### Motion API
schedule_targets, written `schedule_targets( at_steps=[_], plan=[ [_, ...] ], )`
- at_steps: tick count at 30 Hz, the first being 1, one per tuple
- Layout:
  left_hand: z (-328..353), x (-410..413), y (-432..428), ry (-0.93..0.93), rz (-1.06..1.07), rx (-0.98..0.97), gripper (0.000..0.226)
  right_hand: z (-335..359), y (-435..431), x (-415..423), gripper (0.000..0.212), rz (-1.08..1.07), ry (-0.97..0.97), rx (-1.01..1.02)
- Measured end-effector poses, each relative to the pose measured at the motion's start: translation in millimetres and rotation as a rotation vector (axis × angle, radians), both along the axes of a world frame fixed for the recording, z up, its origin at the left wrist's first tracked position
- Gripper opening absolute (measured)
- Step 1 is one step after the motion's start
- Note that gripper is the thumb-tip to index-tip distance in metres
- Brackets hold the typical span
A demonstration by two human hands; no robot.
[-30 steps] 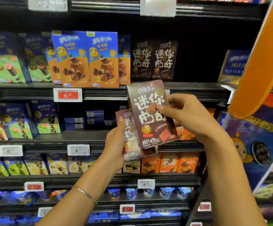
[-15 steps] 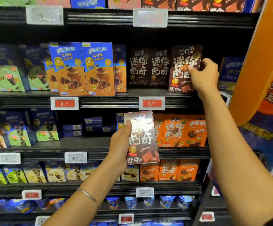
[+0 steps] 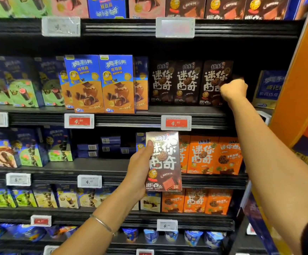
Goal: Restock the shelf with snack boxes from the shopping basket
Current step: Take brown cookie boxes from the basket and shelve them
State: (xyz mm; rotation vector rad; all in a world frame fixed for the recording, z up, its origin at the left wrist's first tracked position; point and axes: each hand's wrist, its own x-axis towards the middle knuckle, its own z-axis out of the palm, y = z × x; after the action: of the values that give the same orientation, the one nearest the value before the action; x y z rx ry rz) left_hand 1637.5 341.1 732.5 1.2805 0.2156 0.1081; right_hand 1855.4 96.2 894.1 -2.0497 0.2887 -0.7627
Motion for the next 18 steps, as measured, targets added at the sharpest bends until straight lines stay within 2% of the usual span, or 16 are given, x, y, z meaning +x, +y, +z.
schedule_targets(
  at_steps=[4, 8, 11, 13, 15, 17, 18],
  plan=[
    [0.3, -2.1, 1.9, -0.011, 0.011, 0.005, 0.044, 0.3, 1.4, 12.0, 0.046, 0.080, 0.021, 0.005],
    [1.6, -6.2, 4.5, -0.025, 0.005, -0.001, 0.043, 0.4, 1.5, 14.6, 0.047, -0.001, 0.094, -0.055],
    [1.8, -12.2, 6.7, -0.059, -0.014, 0.017, 0.044, 0.1, 2.2, -1.3, 0.044, -0.002, 0.054, -0.004],
    [0.0, -17.5, 6.8, -0.108, -0.024, 0.032, 0.043, -4.6, 6.9, -24.4, 0.042, -0.024, -0.057, 0.008],
    [-1.4, -24.9, 5.6, -0.177, -0.005, 0.032, 0.043, -18.0, 18.2, -62.4, 0.040, 0.000, -0.294, 0.044],
    [1.9, -30.2, 3.4, -0.279, 0.032, 0.030, 0.042, -37.2, 38.0, -108.6, 0.029, 0.156, -0.508, 0.119],
    [6.4, -32.0, 2.1, -0.341, 0.051, 0.034, 0.038, -48.2, 48.0, -128.6, 0.025, 0.270, -0.550, 0.146]
  ],
)
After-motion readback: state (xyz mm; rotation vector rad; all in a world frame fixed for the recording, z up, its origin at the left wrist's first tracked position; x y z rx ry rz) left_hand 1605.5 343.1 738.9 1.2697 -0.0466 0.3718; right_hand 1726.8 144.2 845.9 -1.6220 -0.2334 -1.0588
